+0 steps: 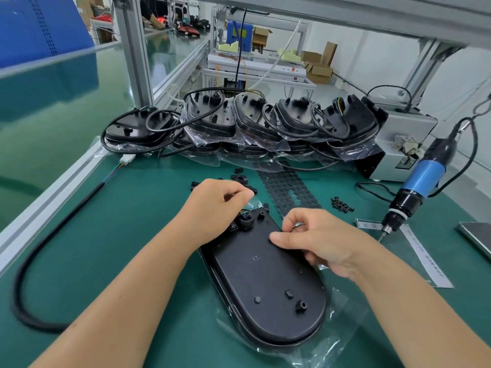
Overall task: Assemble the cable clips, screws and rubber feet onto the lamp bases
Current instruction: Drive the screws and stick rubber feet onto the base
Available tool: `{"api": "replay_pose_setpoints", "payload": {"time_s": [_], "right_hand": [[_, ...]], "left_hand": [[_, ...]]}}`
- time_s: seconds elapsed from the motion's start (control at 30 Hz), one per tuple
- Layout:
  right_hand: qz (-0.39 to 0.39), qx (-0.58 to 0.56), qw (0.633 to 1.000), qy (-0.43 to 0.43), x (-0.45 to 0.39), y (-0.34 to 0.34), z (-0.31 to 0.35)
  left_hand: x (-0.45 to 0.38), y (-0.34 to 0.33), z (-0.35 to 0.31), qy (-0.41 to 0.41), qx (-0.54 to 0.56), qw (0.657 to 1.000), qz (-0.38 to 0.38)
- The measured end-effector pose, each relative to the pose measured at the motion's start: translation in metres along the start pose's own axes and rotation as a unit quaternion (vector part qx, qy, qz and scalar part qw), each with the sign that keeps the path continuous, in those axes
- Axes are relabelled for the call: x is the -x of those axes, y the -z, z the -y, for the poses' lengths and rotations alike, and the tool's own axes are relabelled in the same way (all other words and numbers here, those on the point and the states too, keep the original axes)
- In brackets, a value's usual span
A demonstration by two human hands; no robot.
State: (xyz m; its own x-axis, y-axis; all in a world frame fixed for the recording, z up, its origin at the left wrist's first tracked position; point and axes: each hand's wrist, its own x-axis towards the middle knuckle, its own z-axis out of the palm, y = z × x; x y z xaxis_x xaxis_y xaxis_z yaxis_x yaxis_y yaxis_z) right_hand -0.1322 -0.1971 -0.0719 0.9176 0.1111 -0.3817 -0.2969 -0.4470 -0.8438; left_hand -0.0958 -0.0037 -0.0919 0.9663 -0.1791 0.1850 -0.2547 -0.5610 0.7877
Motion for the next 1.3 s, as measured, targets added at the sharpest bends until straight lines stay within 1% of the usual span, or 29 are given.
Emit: {"api": "replay_pose_setpoints", "payload": {"time_s": [0.1, 0.17, 0.2, 0.23, 0.27, 0.3, 0.33, 0.37, 0.4, 0.47, 0.53, 0.63, 0.77, 0.83, 0.93, 1.0, 1.07, 1.1, 1.13, 1.17, 1.2, 1.23, 1.3], "right_hand": [[-0.003, -0.013, 1.000, -0.003, 0.006, 0.008, 0.000], [-0.027, 0.019, 0.999, 0.008, 0.011, 0.017, -0.002], [-0.035, 0.041, 0.998, 0.015, 0.014, 0.022, -0.004], [-0.039, 0.067, 0.997, 0.022, 0.016, 0.024, -0.006], [-0.039, 0.101, 0.994, 0.028, 0.019, 0.026, -0.007], [-0.037, 0.137, 0.989, 0.033, 0.021, 0.026, -0.009], [-0.032, 0.174, 0.984, 0.037, 0.022, 0.024, -0.010], [-0.023, 0.209, 0.977, 0.040, 0.023, 0.023, -0.011], [-0.012, 0.237, 0.971, 0.039, 0.024, 0.020, -0.011], [0.007, 0.268, 0.963, 0.037, 0.024, 0.016, -0.012], [0.013, 0.277, 0.960, 0.038, 0.023, 0.015, -0.010], [0.015, 0.261, 0.965, 0.036, 0.022, 0.014, -0.011], [0.016, 0.195, 0.980, 0.037, 0.022, 0.010, -0.012], [0.030, 0.150, 0.988, 0.030, 0.021, 0.007, -0.011], [0.063, 0.100, 0.993, 0.028, 0.021, 0.002, -0.011], [0.068, 0.050, 0.996, 0.026, 0.020, -0.001, -0.011], [0.057, -0.002, 0.998, 0.027, 0.017, -0.004, -0.012], [0.051, -0.017, 0.998, 0.032, 0.015, -0.007, -0.010], [0.044, -0.024, 0.998, 0.043, 0.014, -0.011, -0.007], [0.036, -0.031, 0.997, 0.058, 0.013, -0.016, -0.004], [0.026, -0.043, 0.996, 0.072, 0.010, -0.021, 0.000], [0.017, -0.061, 0.994, 0.087, 0.007, -0.028, 0.006], [0.005, -0.094, 0.988, 0.119, 0.002, -0.045, 0.021]], "left_hand": [[0.004, 0.009, 0.001, 0.007, -0.020, 1.000, 0.001], [0.006, 0.031, 0.010, 0.022, -0.084, 0.996, -0.022], [0.007, 0.046, 0.019, 0.043, -0.131, 0.989, -0.050], [0.007, 0.062, 0.030, 0.082, -0.186, 0.975, -0.084], [0.008, 0.080, 0.043, 0.134, -0.244, 0.953, -0.116], [0.010, 0.097, 0.056, 0.199, -0.301, 0.923, -0.134], [0.014, 0.112, 0.068, 0.266, -0.349, 0.888, -0.136], [0.019, 0.123, 0.078, 0.323, -0.375, 0.860, -0.125], [0.023, 0.130, 0.086, 0.363, -0.381, 0.842, -0.116], [0.029, 0.134, 0.095, 0.399, -0.371, 0.827, -0.137], [0.031, 0.134, 0.095, 0.396, -0.366, 0.825, -0.169], [0.033, 0.128, 0.089, 0.370, -0.349, 0.841, -0.184], [0.035, 0.107, 0.081, 0.302, -0.337, 0.877, -0.161], [0.036, 0.093, 0.076, 0.271, -0.336, 0.889, -0.152], [0.035, 0.080, 0.068, 0.251, -0.348, 0.890, -0.157], [0.036, 0.077, 0.065, 0.245, -0.350, 0.889, -0.165], [0.037, 0.077, 0.064, 0.242, -0.327, 0.896, -0.175], [0.037, 0.077, 0.064, 0.241, -0.291, 0.908, -0.178], [0.038, 0.078, 0.064, 0.238, -0.223, 0.928, -0.181], [0.039, 0.078, 0.062, 0.234, -0.124, 0.948, -0.178], [0.041, 0.078, 0.058, 0.230, -0.008, 0.958, -0.173], [0.044, 0.079, 0.053, 0.218, 0.095, 0.956, -0.173], [0.052, 0.085, 0.040, 0.187, 0.253, 0.932, -0.179]]}}
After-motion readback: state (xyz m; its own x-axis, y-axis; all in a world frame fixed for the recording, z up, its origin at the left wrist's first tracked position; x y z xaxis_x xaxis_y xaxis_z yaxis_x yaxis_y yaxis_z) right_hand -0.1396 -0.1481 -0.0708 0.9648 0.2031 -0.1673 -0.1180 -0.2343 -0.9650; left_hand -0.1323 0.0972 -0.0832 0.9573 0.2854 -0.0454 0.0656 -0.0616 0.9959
